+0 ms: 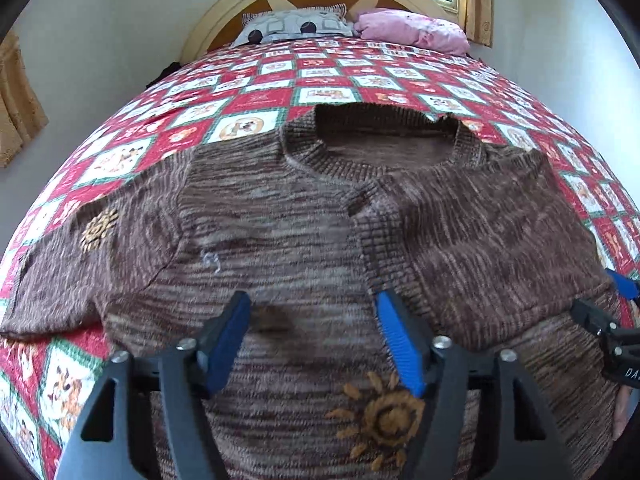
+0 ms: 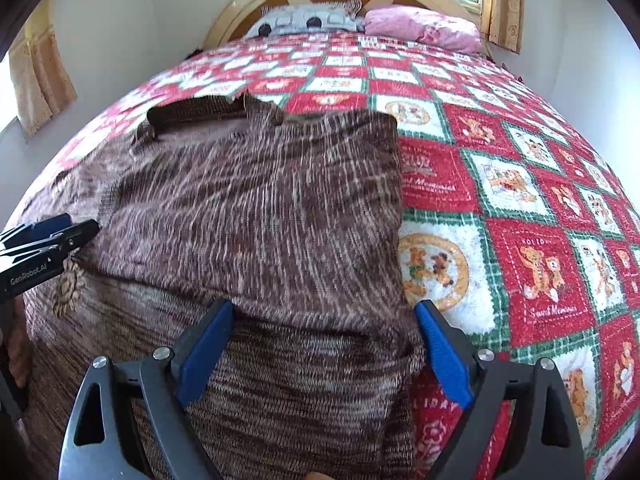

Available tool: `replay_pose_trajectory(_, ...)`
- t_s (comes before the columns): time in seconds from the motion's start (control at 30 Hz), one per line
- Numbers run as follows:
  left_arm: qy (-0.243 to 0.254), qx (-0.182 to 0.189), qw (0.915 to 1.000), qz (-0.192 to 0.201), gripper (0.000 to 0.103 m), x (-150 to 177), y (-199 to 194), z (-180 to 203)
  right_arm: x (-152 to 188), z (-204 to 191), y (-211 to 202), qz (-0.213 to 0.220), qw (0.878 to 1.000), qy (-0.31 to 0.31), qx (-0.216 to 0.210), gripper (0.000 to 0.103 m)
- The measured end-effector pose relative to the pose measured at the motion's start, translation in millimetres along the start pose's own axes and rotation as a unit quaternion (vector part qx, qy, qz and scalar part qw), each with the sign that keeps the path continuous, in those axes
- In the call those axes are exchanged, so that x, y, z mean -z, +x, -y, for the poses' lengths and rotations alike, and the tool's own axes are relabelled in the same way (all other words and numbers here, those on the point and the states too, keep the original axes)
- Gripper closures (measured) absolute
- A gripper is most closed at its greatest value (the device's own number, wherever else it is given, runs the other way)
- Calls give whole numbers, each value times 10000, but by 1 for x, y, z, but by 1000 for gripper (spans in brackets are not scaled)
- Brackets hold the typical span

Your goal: Fold small clothes

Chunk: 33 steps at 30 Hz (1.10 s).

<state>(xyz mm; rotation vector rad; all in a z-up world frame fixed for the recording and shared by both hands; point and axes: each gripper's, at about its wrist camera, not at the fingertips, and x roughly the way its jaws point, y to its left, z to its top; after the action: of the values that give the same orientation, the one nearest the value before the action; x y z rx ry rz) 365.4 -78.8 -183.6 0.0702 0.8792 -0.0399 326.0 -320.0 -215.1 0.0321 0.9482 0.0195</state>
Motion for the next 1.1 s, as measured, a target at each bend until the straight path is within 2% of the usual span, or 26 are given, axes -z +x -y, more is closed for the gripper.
replay_pose_trajectory(0.1, -308, 231, 9992, -45, 23, 0, 5, -14, 1, 3, 2, -28, 10000, 52, -60, 12)
replay_pose_trajectory(0.27, -304, 368, 9988, -50, 23, 7, -8, -18, 7, -9, -20, -51, 9993, -97, 353, 12)
replay_pose_trajectory(0.4, -461, 540, 9975, -14, 22, 19, -19, -35, 23, -17, -29, 59, 9989, -262, 381, 12)
replay_pose_trajectory(0.5, -632, 592, 9962, -44, 22, 22, -21, -49, 22, -12, -27, -58, 9995, -93, 292, 11)
replay_pose_trajectory(0.57, -682, 580, 9960, -23, 22, 24, -25, -56, 19, -15, -32, -58, 9990, -85, 438, 11)
replay_pose_trajectory(0.63, -714, 510, 9961, 21, 22, 26, -32, -64, 21, -24, -40, 28, 9983, -190, 548, 11)
replay_pose_trajectory(0.73, -731, 379, 9965, 116, 16, 29, -41, -79, 27, -44, -55, 191, 9990, -312, 256, 11)
replay_pose_trajectory(0.8, -734, 123, 9971, 173, 13, 32, -45, -92, 32, -59, -61, 295, 9985, -444, 139, 11)
replay_pose_trajectory(0.97, -813, -433, 9957, 139, 13, 38, -50, -130, 38, -96, -67, 417, 9961, -780, -54, 11)
replay_pose_trajectory(1.1, -940, -613, 9935, 215, 13, 45, -58, -155, 40, -116, -70, 505, 9943, -920, -160, 11)
